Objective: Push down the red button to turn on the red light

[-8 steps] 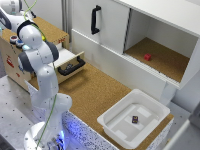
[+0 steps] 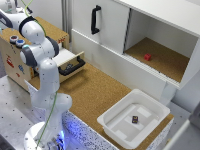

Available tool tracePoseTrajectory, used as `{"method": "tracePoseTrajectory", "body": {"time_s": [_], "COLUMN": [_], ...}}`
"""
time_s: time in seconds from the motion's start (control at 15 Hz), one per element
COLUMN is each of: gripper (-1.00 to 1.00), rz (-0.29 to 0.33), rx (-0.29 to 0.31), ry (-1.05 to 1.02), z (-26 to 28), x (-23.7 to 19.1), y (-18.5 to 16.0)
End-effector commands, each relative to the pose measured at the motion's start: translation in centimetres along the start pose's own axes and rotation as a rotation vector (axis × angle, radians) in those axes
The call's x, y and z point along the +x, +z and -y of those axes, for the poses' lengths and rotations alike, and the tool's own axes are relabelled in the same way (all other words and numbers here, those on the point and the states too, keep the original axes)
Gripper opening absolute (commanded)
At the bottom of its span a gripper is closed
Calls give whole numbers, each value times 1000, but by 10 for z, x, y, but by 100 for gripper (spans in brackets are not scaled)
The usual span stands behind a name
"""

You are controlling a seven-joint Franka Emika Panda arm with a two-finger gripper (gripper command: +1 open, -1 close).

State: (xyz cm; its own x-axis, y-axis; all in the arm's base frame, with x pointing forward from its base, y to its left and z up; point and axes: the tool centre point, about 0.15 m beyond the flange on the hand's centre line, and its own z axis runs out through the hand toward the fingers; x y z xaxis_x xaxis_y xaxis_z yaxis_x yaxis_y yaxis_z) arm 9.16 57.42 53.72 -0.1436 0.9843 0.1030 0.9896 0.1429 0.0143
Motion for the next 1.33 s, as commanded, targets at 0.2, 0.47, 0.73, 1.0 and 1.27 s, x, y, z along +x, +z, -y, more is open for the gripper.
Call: {"method": "tracePoseTrajectory", "body": {"time_s": [0.2,0.47,0.73,1.0,1.27], "gripper": [-100,-100,-100,-100,-100], "rz": [240,238,243,239,230], "rx": [-5,6,-20,-63,-75], "ry": [23,20,7,19,38], "z": [-14,-22,-35,-53,-71], "x": [45,46,49,47,41], "y": [2,20,35,41,50]}}
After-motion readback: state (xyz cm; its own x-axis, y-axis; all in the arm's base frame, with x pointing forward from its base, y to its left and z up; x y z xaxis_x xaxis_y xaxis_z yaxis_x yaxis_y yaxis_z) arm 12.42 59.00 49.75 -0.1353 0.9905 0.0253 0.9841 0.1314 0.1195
